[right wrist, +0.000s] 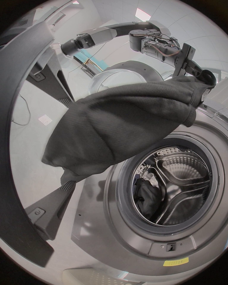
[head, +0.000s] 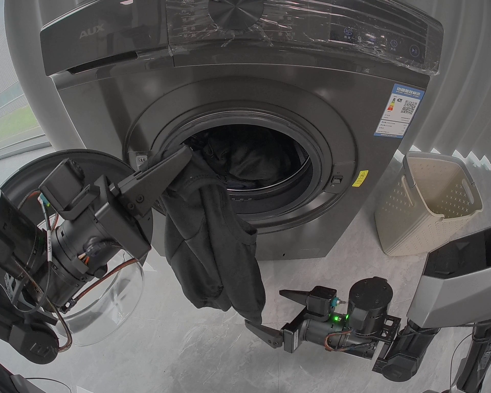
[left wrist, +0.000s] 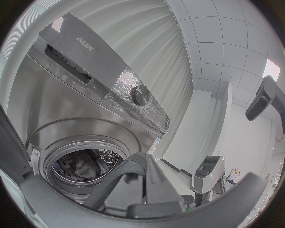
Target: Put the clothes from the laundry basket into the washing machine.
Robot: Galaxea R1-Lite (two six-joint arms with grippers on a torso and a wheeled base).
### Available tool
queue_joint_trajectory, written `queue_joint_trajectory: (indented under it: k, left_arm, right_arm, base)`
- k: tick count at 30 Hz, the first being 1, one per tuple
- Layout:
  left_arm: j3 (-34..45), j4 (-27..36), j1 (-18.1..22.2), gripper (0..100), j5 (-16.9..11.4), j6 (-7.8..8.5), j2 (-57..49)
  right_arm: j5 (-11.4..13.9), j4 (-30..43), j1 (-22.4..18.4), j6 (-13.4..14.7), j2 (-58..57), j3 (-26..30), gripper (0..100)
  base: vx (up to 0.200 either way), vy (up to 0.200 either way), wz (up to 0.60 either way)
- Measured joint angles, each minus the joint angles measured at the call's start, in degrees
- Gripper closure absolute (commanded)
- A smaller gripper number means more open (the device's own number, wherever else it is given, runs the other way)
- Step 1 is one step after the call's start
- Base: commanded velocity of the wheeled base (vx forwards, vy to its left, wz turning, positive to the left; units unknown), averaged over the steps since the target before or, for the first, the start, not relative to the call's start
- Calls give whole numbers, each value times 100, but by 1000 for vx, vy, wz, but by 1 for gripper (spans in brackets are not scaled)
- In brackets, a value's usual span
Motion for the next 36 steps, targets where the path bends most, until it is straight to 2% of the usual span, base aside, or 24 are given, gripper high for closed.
queue_joint_trajectory:
  k: [5,10,15,24,30,36]
  left_arm:
    - [-11,0,4,100,0,-7,-2]
    - [-2,2,-2,100,2,-2,-2]
    - [16,2,-20,100,-5,-2,-10]
    - [52,2,-33,100,-30,0,-13]
    - [69,2,-44,100,-33,9,-13]
    - [90,2,-51,100,-35,9,-10]
  right_arm:
    - [6,2,-20,-11,-48,404,0]
    - [6,0,-83,-41,-216,408,0]
    - [11,2,-124,-39,-317,-105,0]
    - [77,44,-336,-6,-347,-1403,0]
    - [150,46,-483,5,-339,-1766,0]
    - [202,33,-433,5,-312,-1876,0]
  base:
    - [0,0,0]
    - [0,0,0]
    - [0,0,0]
    - [0,0,0]
    - [0,0,0]
    - [0,0,0]
